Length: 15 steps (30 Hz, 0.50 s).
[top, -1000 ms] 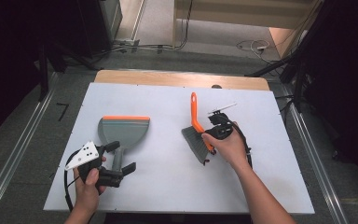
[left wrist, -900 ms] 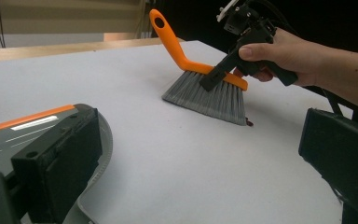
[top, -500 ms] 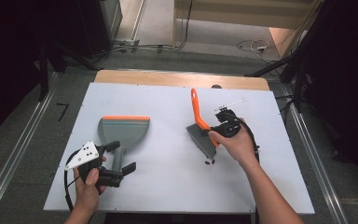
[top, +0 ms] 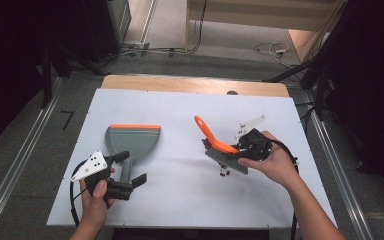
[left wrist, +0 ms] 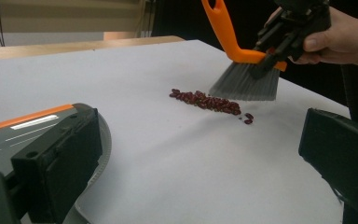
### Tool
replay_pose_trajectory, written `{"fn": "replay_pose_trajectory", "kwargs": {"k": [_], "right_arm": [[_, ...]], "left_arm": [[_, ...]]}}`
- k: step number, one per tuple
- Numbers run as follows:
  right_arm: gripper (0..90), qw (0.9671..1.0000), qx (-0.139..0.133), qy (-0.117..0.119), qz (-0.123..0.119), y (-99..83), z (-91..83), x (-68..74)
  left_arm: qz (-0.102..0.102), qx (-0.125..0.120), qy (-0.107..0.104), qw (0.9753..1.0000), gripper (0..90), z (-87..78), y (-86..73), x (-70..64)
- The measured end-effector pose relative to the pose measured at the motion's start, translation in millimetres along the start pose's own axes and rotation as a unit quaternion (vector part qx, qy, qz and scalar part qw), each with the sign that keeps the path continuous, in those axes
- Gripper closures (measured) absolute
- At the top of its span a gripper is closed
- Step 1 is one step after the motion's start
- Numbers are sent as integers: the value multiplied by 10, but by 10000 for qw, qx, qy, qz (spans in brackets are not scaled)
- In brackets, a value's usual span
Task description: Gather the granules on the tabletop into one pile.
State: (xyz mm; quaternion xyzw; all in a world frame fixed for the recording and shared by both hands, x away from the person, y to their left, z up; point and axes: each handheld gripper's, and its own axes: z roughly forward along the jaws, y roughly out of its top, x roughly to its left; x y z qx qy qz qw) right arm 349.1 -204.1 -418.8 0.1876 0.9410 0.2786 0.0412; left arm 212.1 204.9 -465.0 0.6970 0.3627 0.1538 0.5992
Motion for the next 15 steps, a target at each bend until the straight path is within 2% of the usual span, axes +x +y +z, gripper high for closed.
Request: {"fn": "replay_pose_trajectory", "kwargs": {"k": [6,9,11,12,13,14,15], "right_arm": [[687,9992,113,325,-214,-93,62,130],[687,9979,239,559,-213,-116,144,154],[688,9966,426,631,-322,-127,220,156],[688,9965,396,606,-414,-130,244,141],[688,9967,388,640,-321,-125,241,125],[688,9967,344,599,-435,-121,260,94],[687,9970,371,582,-348,-118,264,72]], "left_arm": [[24,29,6,10000,0,11,4,-8],[22,17,-14,10000,0,22,3,-16],[28,24,-15,10000,0,24,4,-20],[31,32,-13,10000,0,23,4,-21],[31,29,-22,10000,0,24,2,-20],[30,30,-24,10000,0,24,1,-20],[25,23,-25,10000,0,25,0,-18]]}}
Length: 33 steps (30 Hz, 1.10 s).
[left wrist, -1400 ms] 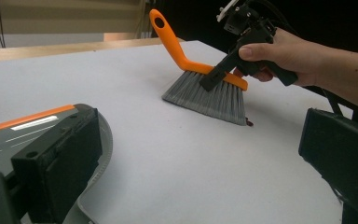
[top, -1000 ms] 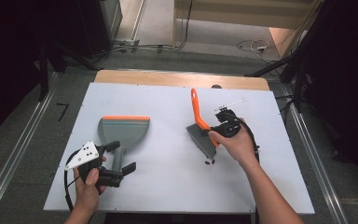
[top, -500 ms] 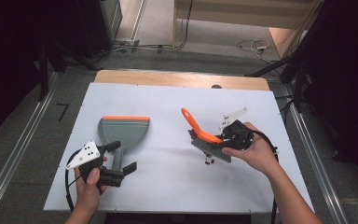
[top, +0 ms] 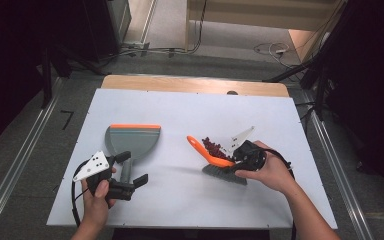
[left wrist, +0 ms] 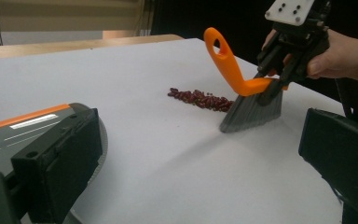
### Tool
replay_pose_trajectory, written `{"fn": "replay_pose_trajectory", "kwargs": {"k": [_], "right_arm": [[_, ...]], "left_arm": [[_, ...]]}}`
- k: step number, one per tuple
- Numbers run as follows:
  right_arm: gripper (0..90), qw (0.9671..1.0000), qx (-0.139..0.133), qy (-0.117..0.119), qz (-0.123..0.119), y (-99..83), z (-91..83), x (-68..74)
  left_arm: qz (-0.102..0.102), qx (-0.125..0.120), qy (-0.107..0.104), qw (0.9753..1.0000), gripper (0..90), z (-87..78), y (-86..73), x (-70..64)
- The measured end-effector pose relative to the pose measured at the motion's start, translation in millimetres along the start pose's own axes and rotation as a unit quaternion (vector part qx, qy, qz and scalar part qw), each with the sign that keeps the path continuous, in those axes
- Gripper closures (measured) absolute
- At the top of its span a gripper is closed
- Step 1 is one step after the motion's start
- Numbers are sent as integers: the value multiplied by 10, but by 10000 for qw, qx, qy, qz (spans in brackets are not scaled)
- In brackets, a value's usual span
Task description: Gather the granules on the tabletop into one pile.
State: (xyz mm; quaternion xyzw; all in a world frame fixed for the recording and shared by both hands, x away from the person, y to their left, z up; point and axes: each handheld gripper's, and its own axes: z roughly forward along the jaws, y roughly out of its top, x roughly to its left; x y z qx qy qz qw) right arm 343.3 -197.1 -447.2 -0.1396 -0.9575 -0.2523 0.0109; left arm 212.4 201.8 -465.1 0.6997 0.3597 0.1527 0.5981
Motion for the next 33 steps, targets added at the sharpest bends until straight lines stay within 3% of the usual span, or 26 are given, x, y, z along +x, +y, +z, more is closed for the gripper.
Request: {"fn": "replay_pose_trajectory", "kwargs": {"k": [6,15,33], "right_arm": [[684,9998,-176,58,30,16,42,-195],[682,9996,-275,-34,9,79,71,-364],[682,9993,-316,-192,-109,182,90,-519]], "left_arm": [[-19,6,9,10000,0,0,-2,6],[-11,16,-5,10000,0,6,-6,4],[-15,46,7,10000,0,16,-13,8]]}}
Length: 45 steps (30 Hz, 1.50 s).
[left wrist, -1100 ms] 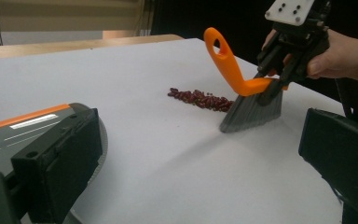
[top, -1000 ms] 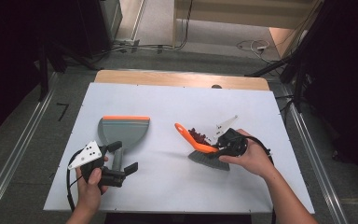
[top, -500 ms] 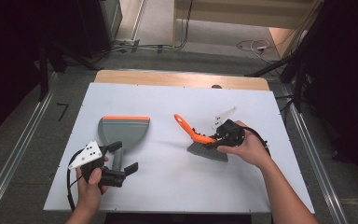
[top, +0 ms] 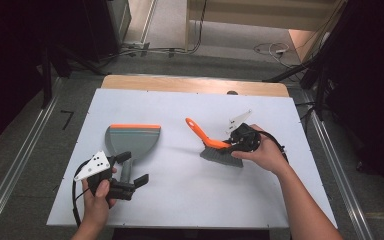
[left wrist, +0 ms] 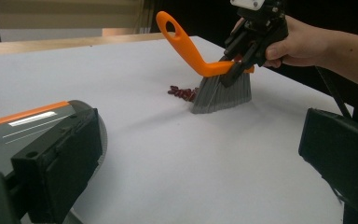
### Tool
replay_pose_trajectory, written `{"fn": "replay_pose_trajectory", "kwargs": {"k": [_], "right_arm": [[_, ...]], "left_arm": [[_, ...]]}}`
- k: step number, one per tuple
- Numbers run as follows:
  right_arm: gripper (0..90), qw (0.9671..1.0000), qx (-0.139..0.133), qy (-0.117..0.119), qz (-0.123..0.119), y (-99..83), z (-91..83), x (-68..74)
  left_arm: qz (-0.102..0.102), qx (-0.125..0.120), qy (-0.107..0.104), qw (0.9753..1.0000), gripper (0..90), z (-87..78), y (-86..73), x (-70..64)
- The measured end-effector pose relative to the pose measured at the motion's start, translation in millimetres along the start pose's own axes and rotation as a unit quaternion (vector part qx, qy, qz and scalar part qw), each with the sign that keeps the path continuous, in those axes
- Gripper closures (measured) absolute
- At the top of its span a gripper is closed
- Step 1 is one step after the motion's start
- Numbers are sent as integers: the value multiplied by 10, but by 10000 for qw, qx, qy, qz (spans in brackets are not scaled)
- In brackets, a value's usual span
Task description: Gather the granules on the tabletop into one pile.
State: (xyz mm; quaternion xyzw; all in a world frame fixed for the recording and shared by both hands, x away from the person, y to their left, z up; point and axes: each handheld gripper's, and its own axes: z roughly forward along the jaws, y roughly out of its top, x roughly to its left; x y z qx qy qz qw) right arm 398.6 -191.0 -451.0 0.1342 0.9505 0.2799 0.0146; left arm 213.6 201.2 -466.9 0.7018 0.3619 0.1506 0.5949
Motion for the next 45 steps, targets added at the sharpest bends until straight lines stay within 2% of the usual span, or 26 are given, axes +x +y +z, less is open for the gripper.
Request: {"fn": "replay_pose_trajectory", "kwargs": {"k": [10,16,25,29,34,37,45], "right_arm": [[682,9999,-120,-16,-94,25,17,-66],[682,9998,-176,-62,-23,28,21,-104],[683,9998,-143,-127,-72,82,33,-136],[685,9998,-161,-56,-74,89,28,-133],[686,9996,-265,4,80,95,-40,-108],[686,9993,-365,8,95,97,-97,-94],[686,9978,-567,-184,280,78,-273,-68]], "left_arm": [[1,3,-12,10000,0,6,-5,2],[20,28,-24,10000,0,13,-7,1],[10,47,-32,10000,0,14,-12,-1],[6,22,-34,10000,0,13,-11,3],[-5,23,-34,10000,0,12,-13,1],[18,40,-36,10000,0,13,-10,0],[8,43,-34,10000,0,15,-10,-1]]}}
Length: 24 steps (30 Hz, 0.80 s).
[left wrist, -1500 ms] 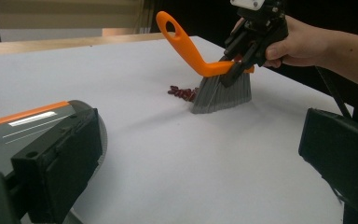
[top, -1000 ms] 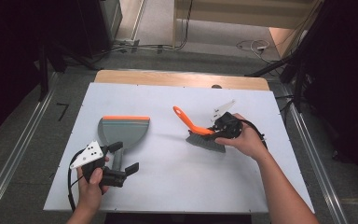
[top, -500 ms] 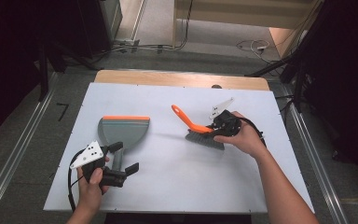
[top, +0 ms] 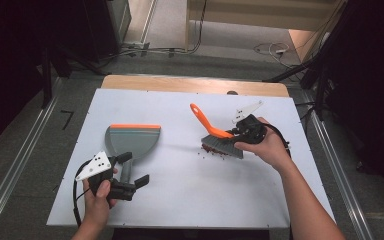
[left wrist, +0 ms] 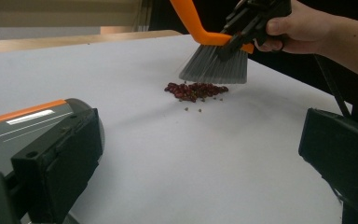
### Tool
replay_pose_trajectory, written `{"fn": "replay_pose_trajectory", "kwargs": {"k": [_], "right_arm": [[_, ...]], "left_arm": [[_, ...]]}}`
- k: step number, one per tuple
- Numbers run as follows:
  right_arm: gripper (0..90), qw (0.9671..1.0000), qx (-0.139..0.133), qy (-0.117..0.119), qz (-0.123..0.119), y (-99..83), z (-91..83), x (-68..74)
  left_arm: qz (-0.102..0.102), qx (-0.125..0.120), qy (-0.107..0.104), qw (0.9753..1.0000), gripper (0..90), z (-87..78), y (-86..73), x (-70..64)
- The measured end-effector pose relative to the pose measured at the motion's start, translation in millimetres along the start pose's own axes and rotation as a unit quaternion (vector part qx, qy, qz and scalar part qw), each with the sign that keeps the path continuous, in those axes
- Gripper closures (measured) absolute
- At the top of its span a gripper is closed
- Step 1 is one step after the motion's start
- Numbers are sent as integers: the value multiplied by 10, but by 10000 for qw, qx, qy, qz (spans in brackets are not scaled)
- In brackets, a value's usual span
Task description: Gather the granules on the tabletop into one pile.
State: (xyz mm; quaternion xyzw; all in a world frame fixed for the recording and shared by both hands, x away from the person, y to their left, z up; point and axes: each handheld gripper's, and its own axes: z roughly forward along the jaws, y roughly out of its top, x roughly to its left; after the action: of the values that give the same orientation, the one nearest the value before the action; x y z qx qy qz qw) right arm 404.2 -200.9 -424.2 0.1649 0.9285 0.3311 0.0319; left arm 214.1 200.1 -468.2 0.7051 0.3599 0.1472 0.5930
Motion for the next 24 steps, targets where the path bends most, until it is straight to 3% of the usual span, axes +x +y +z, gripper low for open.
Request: {"fn": "replay_pose_trajectory", "kwargs": {"k": [3,6,9,15,17,19,24], "right_arm": [[686,9999,-50,-87,62,10,-45,24],[687,9993,-46,-104,358,26,-56,73],[686,9977,-5,105,677,65,18,182],[687,9943,216,474,935,150,325,385],[686,9935,298,524,962,149,431,375],[687,9932,390,425,1011,132,495,334],[686,9914,338,222,1241,64,445,192]], "left_arm": [[-2,-3,-1,10000,0,1,-1,2],[-3,9,2,10000,0,4,-1,0],[9,21,-1,10000,0,11,-2,-2],[12,7,-5,10000,0,10,-1,-11],[1,-7,-11,10000,0,4,-2,-8],[10,2,-7,10000,0,-4,-2,-4],[-7,-12,9,10000,0,-18,-8,13]]}}
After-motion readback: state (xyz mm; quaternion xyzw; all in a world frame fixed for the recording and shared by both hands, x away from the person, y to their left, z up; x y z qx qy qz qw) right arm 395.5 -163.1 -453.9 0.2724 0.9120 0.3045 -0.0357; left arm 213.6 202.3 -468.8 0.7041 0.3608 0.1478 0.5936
